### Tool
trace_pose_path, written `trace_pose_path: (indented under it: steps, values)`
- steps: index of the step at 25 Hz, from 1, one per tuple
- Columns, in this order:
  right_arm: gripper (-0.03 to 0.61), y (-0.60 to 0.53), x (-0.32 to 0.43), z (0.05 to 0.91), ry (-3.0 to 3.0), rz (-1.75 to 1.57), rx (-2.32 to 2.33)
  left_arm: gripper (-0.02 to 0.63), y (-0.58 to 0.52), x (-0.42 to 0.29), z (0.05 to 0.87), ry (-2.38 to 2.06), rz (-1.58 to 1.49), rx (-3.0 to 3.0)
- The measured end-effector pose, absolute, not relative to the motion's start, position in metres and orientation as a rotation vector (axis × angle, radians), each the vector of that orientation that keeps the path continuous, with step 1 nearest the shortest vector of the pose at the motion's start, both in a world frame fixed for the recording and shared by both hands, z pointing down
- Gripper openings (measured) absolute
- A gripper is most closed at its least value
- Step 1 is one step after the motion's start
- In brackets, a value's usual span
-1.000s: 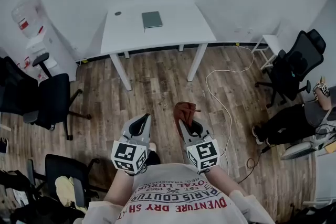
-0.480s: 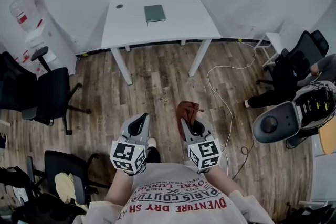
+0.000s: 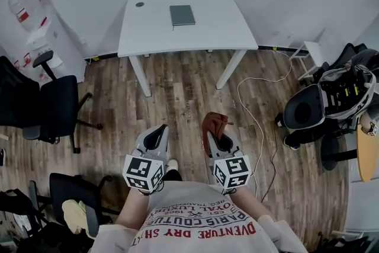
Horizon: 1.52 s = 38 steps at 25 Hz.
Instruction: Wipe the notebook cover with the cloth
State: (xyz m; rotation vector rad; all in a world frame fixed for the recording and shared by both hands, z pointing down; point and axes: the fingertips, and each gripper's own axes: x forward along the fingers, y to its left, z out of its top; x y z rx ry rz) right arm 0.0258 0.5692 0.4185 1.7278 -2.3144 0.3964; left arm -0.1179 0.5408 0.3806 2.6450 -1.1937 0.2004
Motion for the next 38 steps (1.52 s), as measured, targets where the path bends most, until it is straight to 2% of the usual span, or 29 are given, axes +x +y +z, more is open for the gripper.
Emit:
trace_pose_path:
  steps: [17, 25, 31, 38]
  values:
    - [0.075, 0.459, -0.012, 0.425, -2.222, 0.441, 1.807, 0.009, 0.417, -0.167, 0.386, -1.123, 0.150, 2.635]
    - [0.075, 0.414, -0.004, 0.437, -2.240, 0.479, 1.757, 0.009, 0.385, -0.154, 0.390, -1.144, 0.178, 2.629]
    - [0.075, 0.341, -0.004, 0.437, -2.331, 0.475, 1.640, 0.009, 0.328, -0.156, 0.390, -1.279, 0.202, 2.568]
    - [0.077, 0.240, 0.028, 0.427, -2.421, 0.457, 1.514, 0.009, 0.247, -0.126, 0.380, -1.419, 0.238, 2.519]
